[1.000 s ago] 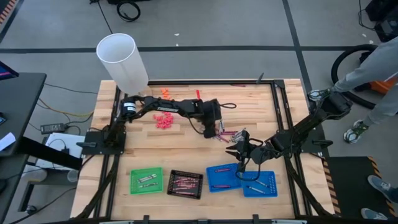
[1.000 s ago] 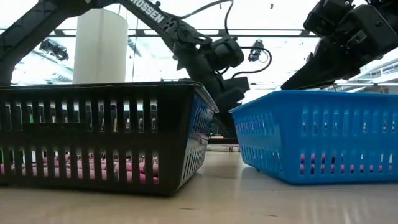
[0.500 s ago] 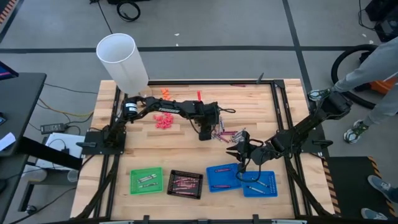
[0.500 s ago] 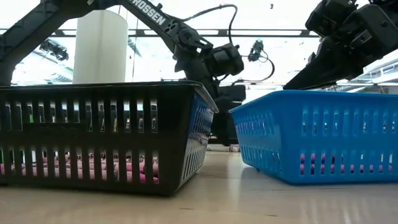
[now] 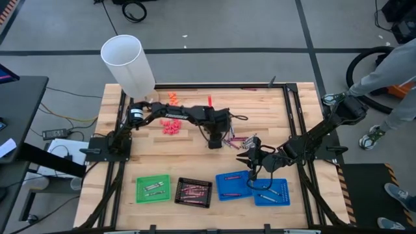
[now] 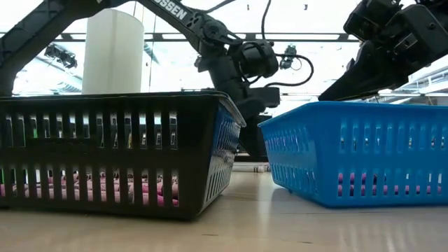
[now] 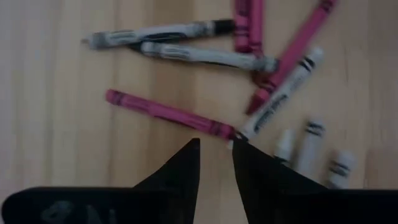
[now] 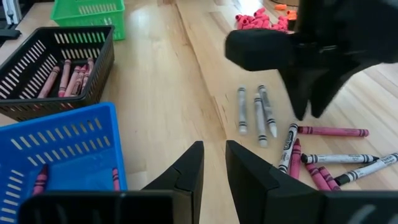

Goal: Sort crayons
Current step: Put the white crayon into the green bin

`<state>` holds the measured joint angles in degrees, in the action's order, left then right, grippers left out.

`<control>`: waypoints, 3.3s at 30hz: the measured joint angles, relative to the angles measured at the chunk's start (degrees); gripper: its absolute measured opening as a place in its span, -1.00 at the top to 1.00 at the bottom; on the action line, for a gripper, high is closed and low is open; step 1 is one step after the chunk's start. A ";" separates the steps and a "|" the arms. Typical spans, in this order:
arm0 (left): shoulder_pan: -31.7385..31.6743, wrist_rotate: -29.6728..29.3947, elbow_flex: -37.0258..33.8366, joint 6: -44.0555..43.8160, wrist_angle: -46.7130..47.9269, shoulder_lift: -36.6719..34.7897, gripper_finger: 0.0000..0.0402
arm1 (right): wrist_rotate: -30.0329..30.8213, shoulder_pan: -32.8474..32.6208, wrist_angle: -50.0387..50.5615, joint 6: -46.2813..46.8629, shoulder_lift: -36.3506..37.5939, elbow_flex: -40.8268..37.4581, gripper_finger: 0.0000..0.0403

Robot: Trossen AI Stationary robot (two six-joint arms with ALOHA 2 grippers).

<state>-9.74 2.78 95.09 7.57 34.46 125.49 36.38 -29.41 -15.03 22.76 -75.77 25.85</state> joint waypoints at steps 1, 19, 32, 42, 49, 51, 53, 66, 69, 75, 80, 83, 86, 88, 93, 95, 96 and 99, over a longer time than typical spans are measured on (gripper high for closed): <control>-0.04 -0.06 0.19 -1.28 0.00 0.00 0.48 | 0.02 0.00 -0.05 0.00 0.00 0.00 0.62; 4.04 -14.40 0.04 -21.41 -6.50 0.62 0.09 | -0.35 -0.24 -1.85 -0.02 0.00 0.00 0.62; 15.15 -14.53 0.10 -3.94 7.53 -5.64 0.17 | -0.20 -1.59 -0.99 1.07 0.00 0.04 0.62; 18.41 -5.66 0.04 -5.03 16.06 -5.97 0.18 | 0.04 -1.70 -2.38 1.06 0.00 0.04 0.62; 20.00 -5.61 0.06 -6.79 15.71 -5.25 0.18 | 0.02 -1.73 -2.53 1.07 0.00 0.04 0.62; 20.58 -5.61 -0.07 -6.81 16.47 -4.68 0.17 | 0.02 -1.73 -2.51 1.07 0.00 0.04 0.62; 21.16 -5.60 0.04 -6.94 15.92 -4.03 0.14 | 0.02 -1.70 -2.51 1.07 0.00 0.04 0.62; 22.46 -8.85 0.03 -8.02 18.18 -0.46 0.10 | 0.00 -1.71 -2.83 1.07 0.00 0.02 0.62; 22.47 -8.85 0.02 -8.00 18.41 -0.44 0.10 | -0.02 -1.72 -2.91 1.07 0.00 0.02 0.62; 22.32 -8.81 0.02 -7.64 18.40 -0.44 0.10 | -0.02 -1.73 -2.88 1.06 0.00 0.02 0.62; 22.29 -8.70 0.17 -6.46 19.15 -0.72 0.10 | -0.01 -1.73 -2.86 1.05 0.00 0.02 0.62; 22.29 -8.70 0.95 -6.44 21.23 -0.72 0.10 | -0.02 -1.73 -2.86 1.05 0.00 0.02 0.62; 22.29 -8.70 1.18 -6.39 21.44 -0.91 0.10 | 0.00 -1.73 -2.86 1.05 0.00 0.02 0.62; 22.11 -8.70 1.24 -5.98 21.61 -1.21 0.10 | -0.01 -1.73 -2.85 1.05 0.00 0.02 0.62; 21.11 -8.61 1.31 -4.91 21.30 -1.29 0.10 | 0.00 -1.73 -2.82 1.05 0.00 0.02 0.62; 20.49 -7.76 0.87 -4.47 20.02 -1.29 0.11 | -0.02 -1.73 -2.82 1.05 0.00 0.02 0.62; 20.09 -6.92 0.45 -4.42 19.72 -1.29 0.12 | -0.02 -1.73 -2.80 1.05 0.00 0.02 0.62; 18.83 -4.00 -0.43 -4.45 19.57 -1.27 0.20 | -0.02 -1.73 -2.81 1.05 0.00 0.02 0.62</control>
<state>9.09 -1.22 94.66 3.11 54.03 124.22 36.36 -31.14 -17.84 23.81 -75.77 25.87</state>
